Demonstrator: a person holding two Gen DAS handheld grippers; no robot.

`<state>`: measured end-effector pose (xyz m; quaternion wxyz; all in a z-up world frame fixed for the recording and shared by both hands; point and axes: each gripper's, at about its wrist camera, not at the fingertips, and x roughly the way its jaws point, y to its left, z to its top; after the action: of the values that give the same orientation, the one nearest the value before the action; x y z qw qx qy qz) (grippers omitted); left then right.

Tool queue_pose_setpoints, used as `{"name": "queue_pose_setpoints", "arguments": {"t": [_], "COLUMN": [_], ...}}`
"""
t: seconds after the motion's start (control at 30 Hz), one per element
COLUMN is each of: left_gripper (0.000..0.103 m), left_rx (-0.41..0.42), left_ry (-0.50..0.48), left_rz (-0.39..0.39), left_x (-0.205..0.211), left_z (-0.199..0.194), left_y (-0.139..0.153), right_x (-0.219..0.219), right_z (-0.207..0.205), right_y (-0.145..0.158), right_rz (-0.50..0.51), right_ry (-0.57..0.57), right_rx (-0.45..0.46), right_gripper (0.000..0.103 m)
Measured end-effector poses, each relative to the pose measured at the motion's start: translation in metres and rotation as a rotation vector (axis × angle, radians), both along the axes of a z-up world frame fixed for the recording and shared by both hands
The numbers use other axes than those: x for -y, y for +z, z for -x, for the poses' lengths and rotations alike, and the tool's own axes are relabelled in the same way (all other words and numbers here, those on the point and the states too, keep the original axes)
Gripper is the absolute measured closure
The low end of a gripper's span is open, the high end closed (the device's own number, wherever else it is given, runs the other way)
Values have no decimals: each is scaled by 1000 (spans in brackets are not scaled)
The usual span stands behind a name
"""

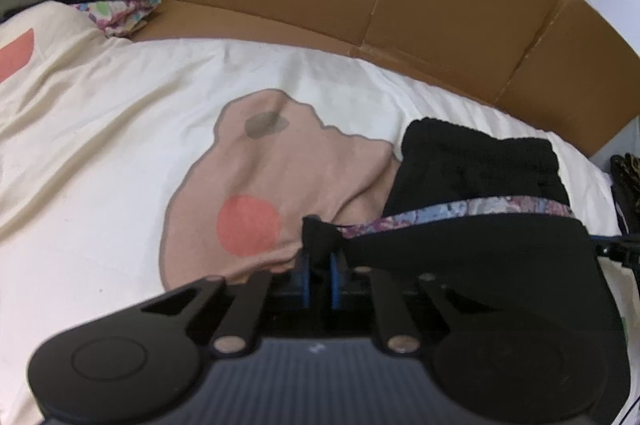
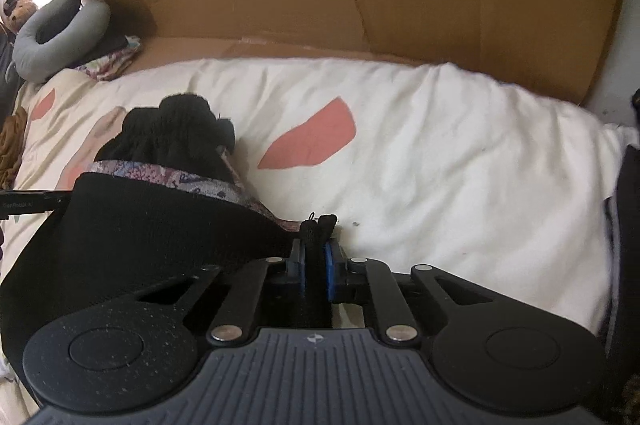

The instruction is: Fold clothes

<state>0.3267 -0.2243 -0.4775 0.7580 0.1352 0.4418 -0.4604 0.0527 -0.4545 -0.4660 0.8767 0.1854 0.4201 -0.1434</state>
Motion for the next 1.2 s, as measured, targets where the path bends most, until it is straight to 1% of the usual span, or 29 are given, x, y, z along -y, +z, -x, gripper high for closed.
{"name": "queue_pose_setpoints", "arguments": {"t": [0.07,0.2,0.27,0.33,0.53,0.67,0.77,1.0,1.2], "left_gripper": [95,96,96,96,96,96,97,97,97], "left_rx": [7,26,39,47,73,88,104,99,73], "left_ry": [7,30,28,30,33,30,19,23,38], "left_rz": [18,80,98,118,166,191,192,166,140], "left_x": [-4,-15,-18,-18,-9,0,8,24,38], "left_z": [1,-2,-1,1,1,-1,0,-8,-18], "left_y": [3,22,31,40,60,68,69,56,42], "right_x": [2,9,10,7,7,10,13,18,26], "right_z": [6,18,24,28,33,34,33,27,17], "right_y": [7,20,26,33,54,60,61,57,48], "right_rz": [12,-5,-17,-7,27,37,43,55,48], "right_ry": [-11,-52,-80,-96,-116,-140,-155,-162,-169], "right_rx": [19,61,83,102,154,172,173,155,133], "right_gripper": [96,96,96,96,96,96,96,95,95]}}
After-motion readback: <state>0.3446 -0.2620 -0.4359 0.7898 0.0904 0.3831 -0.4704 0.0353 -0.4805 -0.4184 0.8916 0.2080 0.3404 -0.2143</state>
